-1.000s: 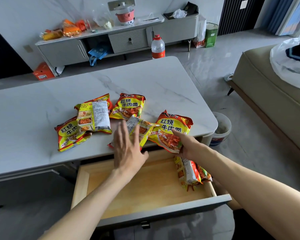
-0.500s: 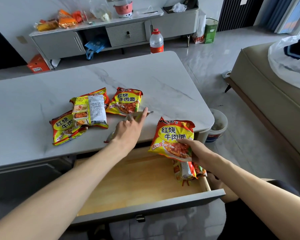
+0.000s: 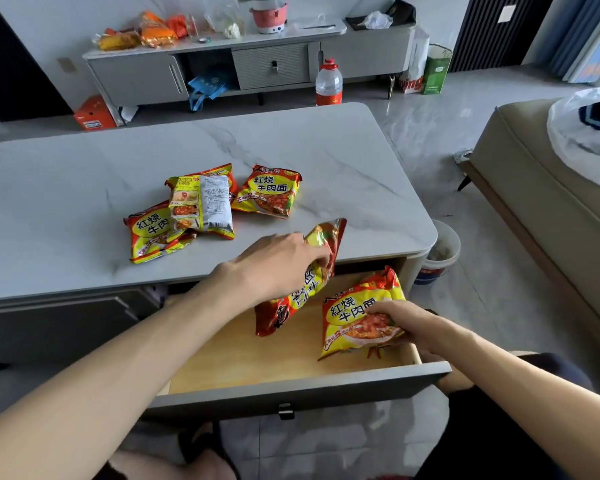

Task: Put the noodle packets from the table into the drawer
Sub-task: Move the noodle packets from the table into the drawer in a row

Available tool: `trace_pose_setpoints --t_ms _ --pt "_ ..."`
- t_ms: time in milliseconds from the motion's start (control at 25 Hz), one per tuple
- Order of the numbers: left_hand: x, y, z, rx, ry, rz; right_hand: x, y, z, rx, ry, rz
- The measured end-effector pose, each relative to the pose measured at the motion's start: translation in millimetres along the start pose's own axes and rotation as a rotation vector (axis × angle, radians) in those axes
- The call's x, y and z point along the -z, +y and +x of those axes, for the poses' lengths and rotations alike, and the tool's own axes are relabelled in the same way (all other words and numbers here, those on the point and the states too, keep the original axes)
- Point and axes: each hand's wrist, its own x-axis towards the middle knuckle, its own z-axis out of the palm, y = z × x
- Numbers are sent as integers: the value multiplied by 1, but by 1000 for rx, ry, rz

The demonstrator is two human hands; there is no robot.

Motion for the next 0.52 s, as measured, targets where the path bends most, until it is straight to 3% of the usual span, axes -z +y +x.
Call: trace_pose_setpoints --t_ms 160,280,520 --pt "-44 -2 5 -5 -166 150 -31 -9 16 177 250 -536" --pt "-85 -10 13 21 -240 210 -43 -5 35 315 435 -789" --pt "-165 -17 27 258 -178 -129 -49 14 65 364 590 -1070"
